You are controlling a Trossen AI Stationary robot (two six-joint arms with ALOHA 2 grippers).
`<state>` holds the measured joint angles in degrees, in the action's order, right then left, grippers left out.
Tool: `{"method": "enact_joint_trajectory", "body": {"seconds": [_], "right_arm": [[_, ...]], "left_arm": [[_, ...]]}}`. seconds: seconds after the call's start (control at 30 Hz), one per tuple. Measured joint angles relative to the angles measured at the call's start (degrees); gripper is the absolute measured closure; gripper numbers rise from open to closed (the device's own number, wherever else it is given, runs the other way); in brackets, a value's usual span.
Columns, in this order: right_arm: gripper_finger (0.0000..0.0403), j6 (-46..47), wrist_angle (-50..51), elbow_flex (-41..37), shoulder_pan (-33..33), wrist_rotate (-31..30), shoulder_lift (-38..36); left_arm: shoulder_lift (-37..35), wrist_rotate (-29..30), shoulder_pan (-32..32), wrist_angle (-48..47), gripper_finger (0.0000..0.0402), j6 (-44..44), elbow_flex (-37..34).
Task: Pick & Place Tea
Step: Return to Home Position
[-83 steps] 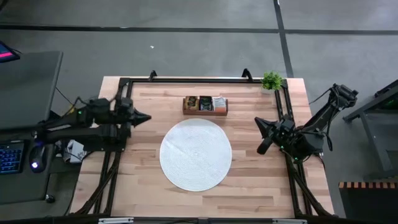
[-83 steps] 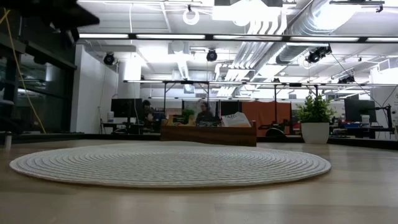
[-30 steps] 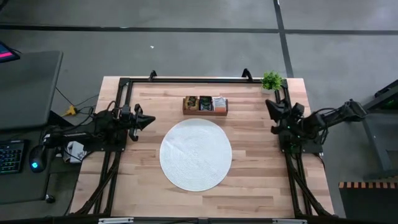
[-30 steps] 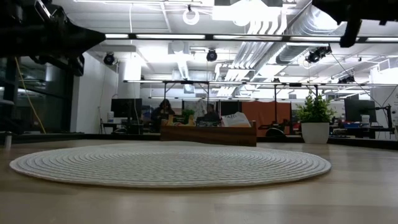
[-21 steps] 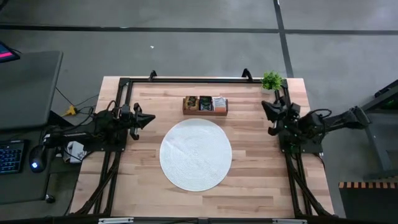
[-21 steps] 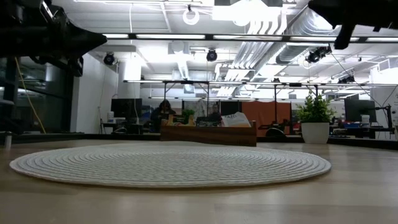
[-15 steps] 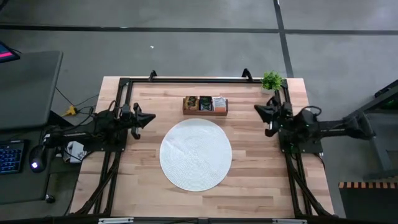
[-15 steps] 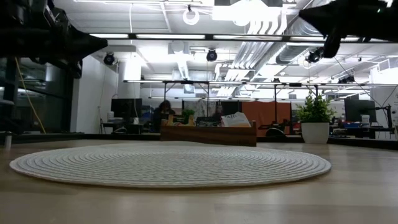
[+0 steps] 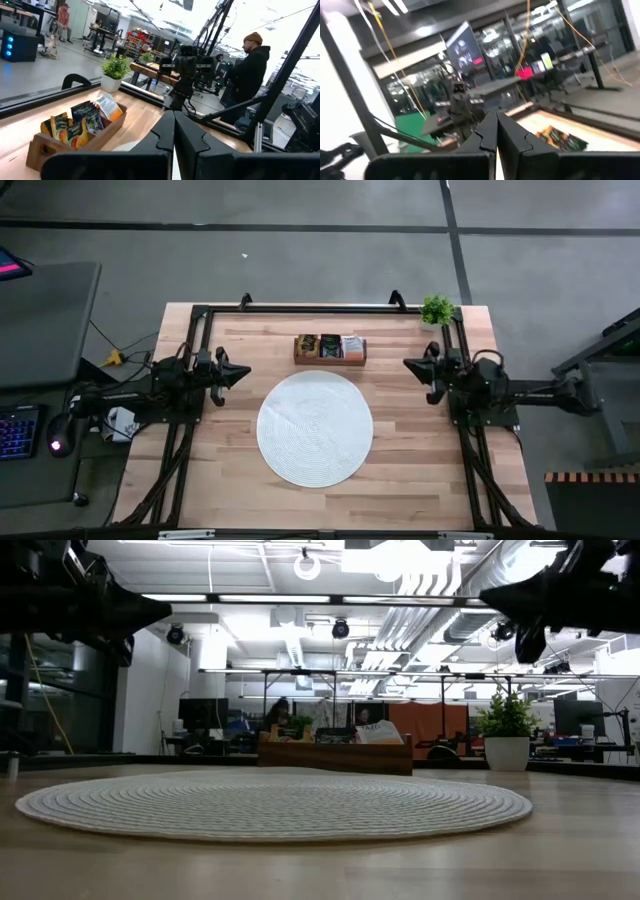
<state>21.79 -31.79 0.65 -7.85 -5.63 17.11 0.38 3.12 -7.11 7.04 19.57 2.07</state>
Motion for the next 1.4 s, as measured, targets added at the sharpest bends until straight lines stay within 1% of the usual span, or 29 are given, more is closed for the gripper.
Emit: {"method": "enact_joint_trajectory", "body": {"seconds": [0.1,0.23,0.3,0.4,0.47,0.57,0.63,0.73,0.83,0.9,0.97,1.03,1.13,1.4], "right_arm": [[0.0403,-1.5,2.1,0.5,0.9,0.2,-3.1],[0.0403,0.1,13.0,0.3,2.4,3.3,-7.6],[0.0403,0.2,17.1,0.3,3.8,3.3,-10.2],[0.0403,-1.7,22.0,0.4,5.2,2.4,-14.4],[0.0403,-1.8,28.1,0.4,5.7,2.5,-16.9],[0.0403,-1.2,33.5,1.1,6.5,5.1,-16.5],[0.0403,-2.1,36.4,2.0,6.7,5.5,-16.0],[0.0403,-4.0,43.1,4.1,6.8,4.8,-16.5],[0.0403,-5.5,49.7,6.1,6.8,4.1,-16.8],[0.0403,-6.3,51.5,7.3,6.8,3.5,-16.8],[0.0403,-6.8,51.3,7.4,6.8,3.2,-16.8],[0.0403,-7.2,51.3,7.4,6.8,3.2,-16.8],[0.0402,-5.8,51.4,7.4,6.8,3.1,-16.8],[0.0402,-4.5,51.3,7.4,6.8,2.7,-16.8]], "left_arm": [[0.0,0.0,0.0,0.0,0.0401,0.0,0.1],[0.0,0.4,0.0,-0.1,0.0401,0.0,0.1],[0.0,0.1,0.0,0.0,0.0401,0.0,0.1],[0.0,-1.8,0.0,-0.2,0.0401,0.1,0.1],[0.0,-2.6,0.0,-1.0,0.0401,0.0,0.2],[0.0,-3.0,0.0,-3.2,0.0401,0.2,0.2],[0.2,-3.5,0.0,-3.5,0.0401,0.2,0.2],[0.3,-3.7,0.0,-4.1,0.0401,-0.1,0.2],[0.3,-4.0,0.0,-4.2,0.0401,-3.6,0.2],[0.3,-5.2,0.0,-4.3,0.0401,-7.1,0.2],[0.3,-7.3,0.0,-4.7,0.0401,-9.9,0.2],[0.3,-8.8,0.0,-6.3,0.0401,-10.6,0.2],[0.4,-8.8,0.0,-8.3,0.0401,-9.9,0.2],[0.3,-8.5,0.0,-9.0,0.0401,-12.1,0.2]]}}
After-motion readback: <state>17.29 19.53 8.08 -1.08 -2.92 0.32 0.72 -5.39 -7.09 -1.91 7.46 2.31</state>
